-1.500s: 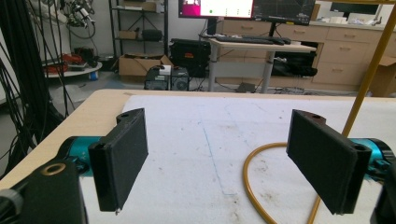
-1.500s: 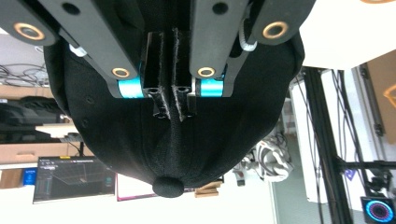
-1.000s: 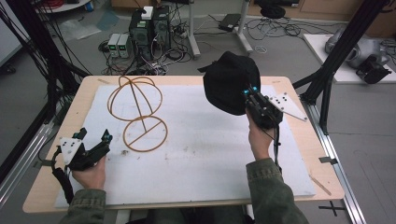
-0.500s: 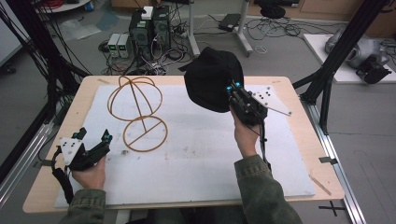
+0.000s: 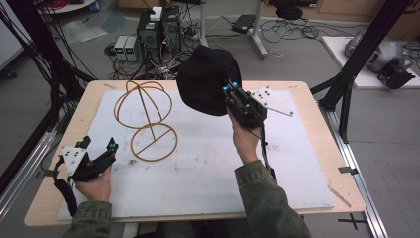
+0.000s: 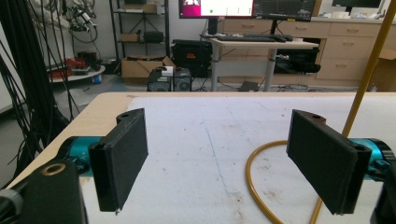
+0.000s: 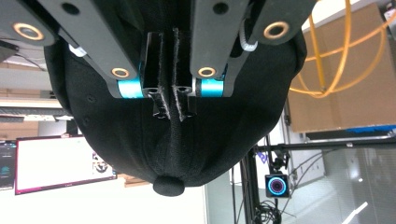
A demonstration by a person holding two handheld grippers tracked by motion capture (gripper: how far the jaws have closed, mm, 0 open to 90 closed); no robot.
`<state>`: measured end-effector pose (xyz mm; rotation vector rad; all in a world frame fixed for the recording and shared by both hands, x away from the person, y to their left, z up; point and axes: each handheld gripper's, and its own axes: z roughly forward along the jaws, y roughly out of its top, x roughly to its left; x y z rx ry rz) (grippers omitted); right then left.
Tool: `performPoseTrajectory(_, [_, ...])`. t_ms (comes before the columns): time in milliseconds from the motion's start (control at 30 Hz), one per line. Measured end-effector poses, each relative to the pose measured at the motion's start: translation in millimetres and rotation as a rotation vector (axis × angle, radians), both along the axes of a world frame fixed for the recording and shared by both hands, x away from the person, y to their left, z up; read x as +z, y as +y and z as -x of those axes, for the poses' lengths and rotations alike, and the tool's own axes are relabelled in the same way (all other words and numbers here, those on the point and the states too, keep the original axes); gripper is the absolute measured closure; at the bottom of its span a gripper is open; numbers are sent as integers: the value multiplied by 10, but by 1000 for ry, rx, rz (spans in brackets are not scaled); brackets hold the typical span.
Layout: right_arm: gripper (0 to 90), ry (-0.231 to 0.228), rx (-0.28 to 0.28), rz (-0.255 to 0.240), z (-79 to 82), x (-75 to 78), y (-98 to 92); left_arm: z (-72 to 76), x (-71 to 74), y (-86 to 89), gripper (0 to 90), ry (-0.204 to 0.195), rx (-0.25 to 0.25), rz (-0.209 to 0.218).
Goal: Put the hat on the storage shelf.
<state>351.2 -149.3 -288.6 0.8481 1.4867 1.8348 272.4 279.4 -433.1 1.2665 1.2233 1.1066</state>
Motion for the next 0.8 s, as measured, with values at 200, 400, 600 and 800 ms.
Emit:
performPoseTrajectory(200, [872, -7, 33, -13, 11, 59, 172, 0, 0, 3, 208, 0, -1, 1])
performPoseTrajectory(400, [871, -19, 58, -10, 14, 107, 315, 6, 1, 9, 208, 1, -2, 2])
performPoseTrajectory(600, [871, -11, 85, -15, 9, 103, 450, -2, -2, 13, 209, 1, -4, 7])
performPoseTrajectory(800, [872, -15, 109, -16, 16, 124, 584, 2, -2, 16, 210, 1, -2, 7])
